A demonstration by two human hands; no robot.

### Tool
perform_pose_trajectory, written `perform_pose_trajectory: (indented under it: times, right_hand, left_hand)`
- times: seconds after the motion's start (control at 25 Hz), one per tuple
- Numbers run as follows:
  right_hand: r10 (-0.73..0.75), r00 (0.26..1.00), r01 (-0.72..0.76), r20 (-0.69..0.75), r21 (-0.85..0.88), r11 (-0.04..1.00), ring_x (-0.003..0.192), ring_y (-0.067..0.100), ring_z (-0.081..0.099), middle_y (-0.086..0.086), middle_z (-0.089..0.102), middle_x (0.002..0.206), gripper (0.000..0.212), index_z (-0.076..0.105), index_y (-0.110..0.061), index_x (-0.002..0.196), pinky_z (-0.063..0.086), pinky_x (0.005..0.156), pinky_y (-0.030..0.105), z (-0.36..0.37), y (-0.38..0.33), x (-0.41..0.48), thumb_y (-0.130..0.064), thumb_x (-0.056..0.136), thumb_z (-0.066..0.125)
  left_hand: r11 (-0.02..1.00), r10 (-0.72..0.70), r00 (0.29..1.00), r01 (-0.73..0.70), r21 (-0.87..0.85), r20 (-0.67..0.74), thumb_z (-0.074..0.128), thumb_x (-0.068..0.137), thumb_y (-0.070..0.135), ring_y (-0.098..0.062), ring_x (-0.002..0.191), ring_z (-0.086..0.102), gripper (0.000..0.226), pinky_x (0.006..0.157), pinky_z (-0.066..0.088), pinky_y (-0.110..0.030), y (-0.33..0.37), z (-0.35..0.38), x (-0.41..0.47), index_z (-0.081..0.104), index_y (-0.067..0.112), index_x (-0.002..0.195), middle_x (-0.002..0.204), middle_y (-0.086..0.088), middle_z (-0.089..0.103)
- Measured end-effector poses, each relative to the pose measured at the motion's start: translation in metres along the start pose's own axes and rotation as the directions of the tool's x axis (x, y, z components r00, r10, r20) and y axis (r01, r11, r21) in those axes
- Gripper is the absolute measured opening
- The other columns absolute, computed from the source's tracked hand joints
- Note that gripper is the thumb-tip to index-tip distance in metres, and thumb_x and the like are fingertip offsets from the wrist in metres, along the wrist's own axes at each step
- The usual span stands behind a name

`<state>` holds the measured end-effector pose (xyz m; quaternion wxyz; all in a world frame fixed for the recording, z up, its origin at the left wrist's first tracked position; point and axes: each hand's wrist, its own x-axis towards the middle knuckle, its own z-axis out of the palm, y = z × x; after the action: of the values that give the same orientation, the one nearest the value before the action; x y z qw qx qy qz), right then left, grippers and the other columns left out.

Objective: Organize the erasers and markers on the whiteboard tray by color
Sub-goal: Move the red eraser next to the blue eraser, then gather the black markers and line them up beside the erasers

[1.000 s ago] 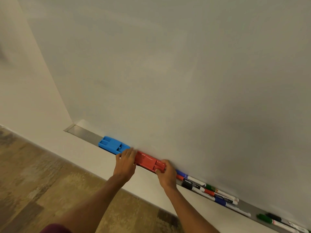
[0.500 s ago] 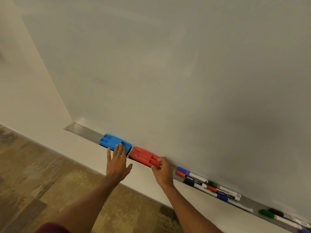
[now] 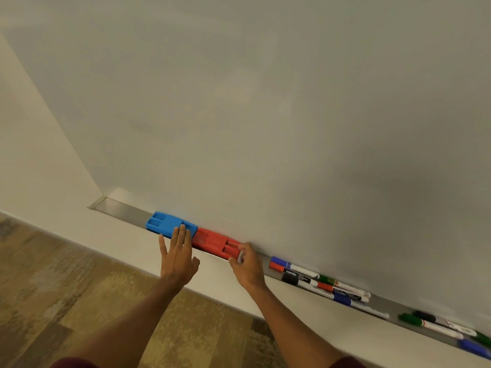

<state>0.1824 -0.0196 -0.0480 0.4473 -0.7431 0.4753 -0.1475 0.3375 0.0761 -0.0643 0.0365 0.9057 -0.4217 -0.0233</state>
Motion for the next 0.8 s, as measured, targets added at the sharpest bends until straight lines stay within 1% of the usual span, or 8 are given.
perform_pose_trajectory:
  times: [0.16,0.24,0.32,0.44,0.56,0.64,0.72,0.8]
  right_hand:
    - [-0.042,0.995,0.04,-0.086,-0.019,0.999,0.097,0.016,0.055,0.008,0.058,0.111,0.027,0.053,-0.014,0.11,0.047,0.081,0.022,-0.019,0.015,-0.01,-0.014,0.085,0.063]
    - [-0.078,0.991,0.073,-0.113,-0.05,0.996,0.1,0.016,0.056,0.007,0.06,0.111,0.025,0.056,-0.013,0.109,0.049,0.086,0.025,-0.034,0.026,-0.015,-0.013,0.085,0.063]
    - [-0.105,0.987,0.094,-0.118,-0.098,0.991,0.102,0.016,0.057,0.006,0.061,0.109,0.023,0.058,-0.013,0.108,0.051,0.091,0.03,-0.053,0.038,-0.021,-0.013,0.085,0.062]
    - [-0.111,0.985,0.085,-0.135,-0.182,0.98,0.101,0.016,0.057,0.005,0.061,0.111,0.02,0.058,-0.014,0.106,0.051,0.093,0.03,-0.084,0.06,-0.031,-0.017,0.087,0.061]
    - [-0.11,0.981,0.064,-0.159,-0.271,0.961,0.108,0.015,0.055,0.004,0.059,0.114,0.021,0.058,-0.015,0.107,0.046,0.095,0.026,-0.115,0.087,-0.043,-0.02,0.087,0.061]
    - [-0.112,0.98,0.055,-0.164,-0.317,0.947,0.107,0.014,0.053,0.003,0.059,0.112,0.019,0.059,-0.015,0.106,0.043,0.09,0.019,-0.135,0.104,-0.052,-0.02,0.087,0.06]
    - [-0.115,0.979,0.048,-0.17,-0.354,0.934,0.108,0.015,0.053,0.003,0.058,0.113,0.021,0.06,-0.015,0.107,0.038,0.087,0.013,-0.15,0.12,-0.06,-0.02,0.088,0.06]
    - [-0.112,0.982,0.038,-0.155,-0.415,0.909,0.115,0.016,0.051,0.002,0.057,0.12,0.028,0.06,-0.017,0.115,0.038,0.093,0.017,-0.162,0.132,-0.066,-0.022,0.088,0.06]
  left_hand:
    - [0.993,0.089,0.991,-0.095,-0.065,-0.095,0.074,0.068,0.015,-0.031,0.139,0.028,0.075,0.112,-0.009,-0.048,0.039,0.007,-0.023,0.044,0.004,0.136,0.148,-0.017,0.037]
    - [0.976,0.185,0.978,-0.195,-0.102,-0.098,0.078,0.06,0.014,-0.032,0.133,0.04,0.074,0.112,0.002,-0.048,0.065,0.011,-0.038,0.053,0.004,0.129,0.14,-0.017,0.048]
    - [0.951,0.274,0.958,-0.282,-0.126,-0.081,0.077,0.059,0.015,-0.031,0.13,0.045,0.073,0.111,0.009,-0.047,0.09,0.016,-0.053,0.055,0.003,0.127,0.137,-0.017,0.051]
    - [0.918,0.361,0.932,-0.359,-0.167,-0.022,0.077,0.058,0.02,-0.033,0.128,0.045,0.078,0.11,0.01,-0.046,0.123,0.026,-0.073,0.051,0.002,0.129,0.138,-0.018,0.049]
    - [0.888,0.433,0.897,-0.408,-0.212,0.086,0.08,0.053,0.032,-0.034,0.129,0.044,0.099,0.108,0.011,-0.046,0.154,0.032,-0.092,0.034,0.005,0.138,0.14,-0.017,0.046]
    - [0.879,0.451,0.883,-0.414,-0.235,0.133,0.079,0.051,0.041,-0.034,0.13,0.041,0.109,0.107,0.012,-0.047,0.17,0.035,-0.1,0.029,0.006,0.141,0.143,-0.017,0.043]
    - [0.883,0.447,0.882,-0.407,-0.235,0.151,0.077,0.05,0.047,-0.036,0.136,0.033,0.111,0.108,0.01,-0.049,0.182,0.039,-0.105,0.029,0.007,0.141,0.145,-0.016,0.039]
    - [0.887,0.443,0.879,-0.403,-0.226,0.174,0.076,0.049,0.05,-0.034,0.138,0.022,0.11,0.11,0.007,-0.051,0.191,0.042,-0.108,0.031,0.007,0.14,0.146,-0.016,0.036]
